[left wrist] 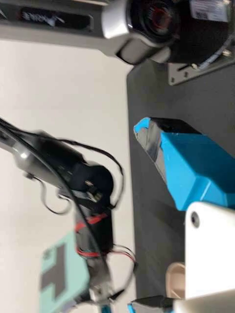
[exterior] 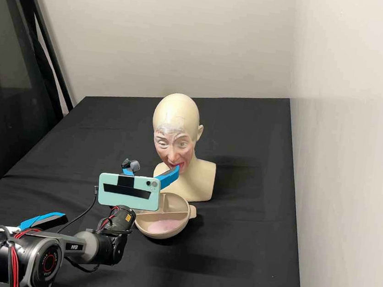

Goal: Feed the grandma with a spoon

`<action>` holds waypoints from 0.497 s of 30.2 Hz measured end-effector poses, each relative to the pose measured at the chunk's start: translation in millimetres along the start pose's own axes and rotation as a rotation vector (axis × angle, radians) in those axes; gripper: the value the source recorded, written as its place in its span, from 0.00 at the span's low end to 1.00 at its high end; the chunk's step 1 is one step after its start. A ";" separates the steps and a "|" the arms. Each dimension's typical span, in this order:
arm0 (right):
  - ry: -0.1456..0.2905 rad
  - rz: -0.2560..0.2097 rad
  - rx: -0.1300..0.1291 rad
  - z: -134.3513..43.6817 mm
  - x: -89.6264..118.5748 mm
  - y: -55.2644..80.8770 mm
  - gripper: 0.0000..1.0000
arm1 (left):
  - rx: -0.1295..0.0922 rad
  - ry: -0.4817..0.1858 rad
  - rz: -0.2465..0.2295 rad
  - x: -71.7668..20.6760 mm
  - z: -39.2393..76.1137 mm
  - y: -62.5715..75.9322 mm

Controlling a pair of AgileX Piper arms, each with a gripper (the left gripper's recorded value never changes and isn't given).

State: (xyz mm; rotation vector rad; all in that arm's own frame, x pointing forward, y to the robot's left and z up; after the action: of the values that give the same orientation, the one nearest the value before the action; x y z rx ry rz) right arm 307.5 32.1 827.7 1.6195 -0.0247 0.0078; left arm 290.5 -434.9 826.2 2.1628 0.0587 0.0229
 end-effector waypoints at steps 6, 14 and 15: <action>0.000 0.000 0.000 0.0 0.0 0.0 1.00 | -0.062 0.074 -0.021 -17.7 -23.5 -8.4; 0.000 0.000 0.000 0.0 0.0 0.0 1.00 | -0.100 0.197 -0.022 -26.5 -62.5 -13.9; 0.000 0.000 0.000 0.0 0.0 0.0 1.00 | -0.108 0.212 -0.021 -27.3 -67.1 -14.3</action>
State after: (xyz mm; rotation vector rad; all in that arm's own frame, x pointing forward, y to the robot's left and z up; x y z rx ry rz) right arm 307.5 32.1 827.7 1.6195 -0.0247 0.0078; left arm 260.1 -372.8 851.9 2.0442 0.1980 0.2378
